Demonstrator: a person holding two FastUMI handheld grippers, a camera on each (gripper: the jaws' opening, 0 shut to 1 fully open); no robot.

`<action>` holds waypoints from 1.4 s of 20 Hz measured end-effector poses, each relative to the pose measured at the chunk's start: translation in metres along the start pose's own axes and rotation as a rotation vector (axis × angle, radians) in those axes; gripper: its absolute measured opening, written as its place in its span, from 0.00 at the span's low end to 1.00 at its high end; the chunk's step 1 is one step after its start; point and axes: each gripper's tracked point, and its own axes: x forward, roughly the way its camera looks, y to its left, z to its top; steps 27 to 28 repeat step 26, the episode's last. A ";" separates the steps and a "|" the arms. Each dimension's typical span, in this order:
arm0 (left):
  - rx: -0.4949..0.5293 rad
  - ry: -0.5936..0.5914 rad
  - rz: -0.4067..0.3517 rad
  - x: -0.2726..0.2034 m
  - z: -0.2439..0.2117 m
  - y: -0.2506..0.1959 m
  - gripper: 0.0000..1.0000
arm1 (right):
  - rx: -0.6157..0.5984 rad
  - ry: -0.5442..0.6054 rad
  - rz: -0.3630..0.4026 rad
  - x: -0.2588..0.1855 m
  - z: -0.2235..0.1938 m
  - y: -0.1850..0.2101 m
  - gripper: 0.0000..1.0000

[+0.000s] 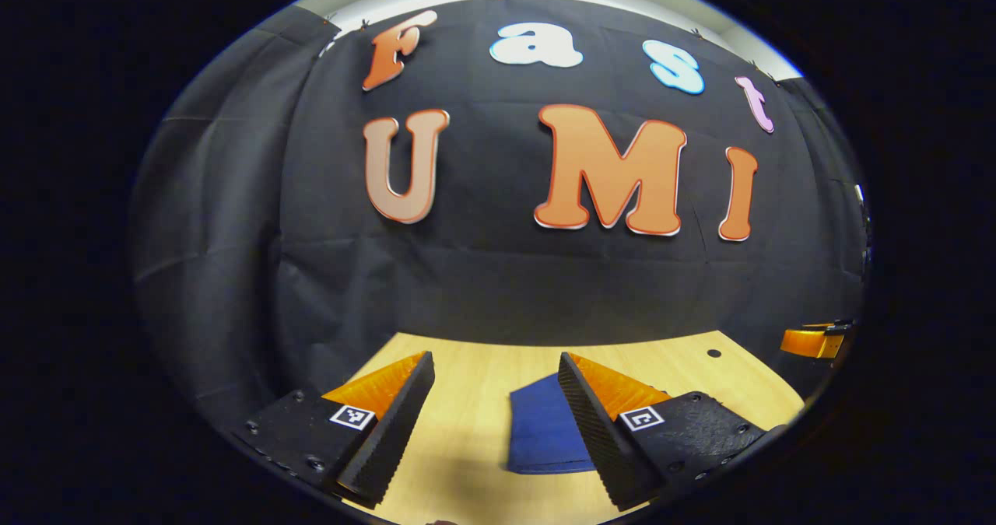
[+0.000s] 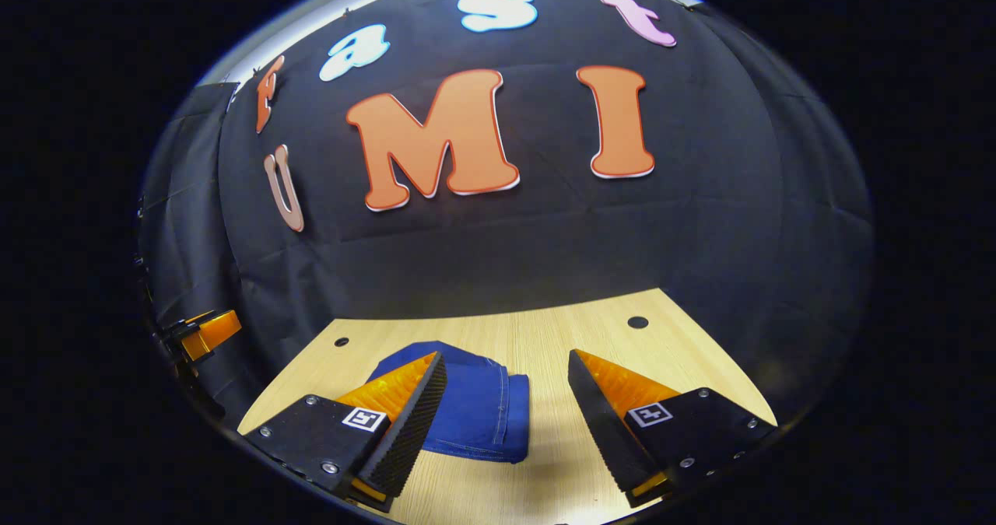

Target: Grasp the waist and the cuffs of the jeans and fold them to make the two legs overlap; first hold the waist and fold one-third of the jeans toward the cuffs, then hold the cuffs and fold the remaining one-third in the same direction to finish folding.

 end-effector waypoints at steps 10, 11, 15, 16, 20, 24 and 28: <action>-0.027 -0.083 0.015 -0.033 0.015 0.040 0.98 | -0.105 -0.124 -0.063 -0.038 0.008 0.003 0.96; -0.033 -0.083 0.016 -0.031 0.015 0.040 0.98 | -0.104 -0.128 -0.068 -0.039 0.008 0.003 0.96; -0.045 -0.079 0.012 -0.024 0.019 0.032 0.98 | -0.123 -0.112 -0.057 -0.042 0.003 0.002 0.96; -0.044 -0.080 0.017 -0.023 0.020 0.030 0.98 | -0.142 -0.110 -0.056 -0.041 0.003 0.000 0.96; -0.026 -0.078 0.049 -0.022 0.020 0.024 0.98 | -0.170 -0.101 -0.034 -0.031 0.008 -0.002 0.97; -0.074 -0.072 0.058 -0.027 0.018 0.019 0.98 | -0.143 -0.121 -0.006 -0.027 0.016 -0.003 0.97; -0.095 -0.081 0.069 -0.030 0.020 0.021 0.98 | -0.138 -0.116 0.007 -0.025 0.014 -0.001 0.97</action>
